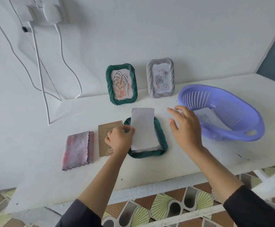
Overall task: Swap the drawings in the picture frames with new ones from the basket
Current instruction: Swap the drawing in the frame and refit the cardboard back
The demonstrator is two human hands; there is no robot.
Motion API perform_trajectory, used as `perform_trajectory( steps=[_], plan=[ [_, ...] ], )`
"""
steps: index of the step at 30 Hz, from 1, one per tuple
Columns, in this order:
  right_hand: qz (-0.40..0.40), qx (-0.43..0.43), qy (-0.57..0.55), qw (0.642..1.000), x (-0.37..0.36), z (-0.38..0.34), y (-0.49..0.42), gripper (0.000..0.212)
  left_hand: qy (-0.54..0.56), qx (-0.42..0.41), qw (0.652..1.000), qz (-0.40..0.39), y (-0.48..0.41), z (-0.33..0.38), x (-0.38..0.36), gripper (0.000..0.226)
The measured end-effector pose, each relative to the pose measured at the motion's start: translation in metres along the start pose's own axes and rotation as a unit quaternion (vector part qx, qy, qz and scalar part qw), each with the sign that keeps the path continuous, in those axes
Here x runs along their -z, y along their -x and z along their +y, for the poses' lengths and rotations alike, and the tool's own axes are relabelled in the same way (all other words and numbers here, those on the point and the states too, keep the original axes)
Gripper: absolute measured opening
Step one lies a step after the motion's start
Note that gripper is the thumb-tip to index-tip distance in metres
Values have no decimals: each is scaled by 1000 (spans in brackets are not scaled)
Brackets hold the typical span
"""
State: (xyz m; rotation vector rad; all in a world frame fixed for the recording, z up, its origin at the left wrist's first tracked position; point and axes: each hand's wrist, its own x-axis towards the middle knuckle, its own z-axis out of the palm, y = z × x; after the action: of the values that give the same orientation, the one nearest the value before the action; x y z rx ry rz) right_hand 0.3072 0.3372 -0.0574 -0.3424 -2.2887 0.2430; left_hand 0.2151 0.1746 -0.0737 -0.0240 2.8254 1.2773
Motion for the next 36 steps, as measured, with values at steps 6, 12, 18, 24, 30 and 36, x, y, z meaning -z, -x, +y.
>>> perform_trajectory(
  steps=[6, 12, 18, 24, 30, 36],
  plan=[
    [-341, -142, 78, 926, 49, 43, -35, 61, 225, -15, 972, -70, 0, 39, -1, 12],
    [-342, -150, -58, 926, 64, 68, -52, 54, 225, 11, 962, -155, 11, 74, -42, 29],
    [-353, -137, -128, 917, 76, 86, -64, 54, 149, 0, 974, -168, 26, 97, -98, 37],
    [-348, -113, -131, 921, 71, 86, -61, 54, 104, -1, 980, -168, 33, 111, -121, 41],
    [-364, -66, -98, 924, 52, 84, -45, 56, -23, -16, 983, -184, 33, 111, -126, 47],
    [-372, -143, -104, 911, 57, 121, -70, 52, 12, -72, 993, -95, 24, 132, -113, 49]
  ],
)
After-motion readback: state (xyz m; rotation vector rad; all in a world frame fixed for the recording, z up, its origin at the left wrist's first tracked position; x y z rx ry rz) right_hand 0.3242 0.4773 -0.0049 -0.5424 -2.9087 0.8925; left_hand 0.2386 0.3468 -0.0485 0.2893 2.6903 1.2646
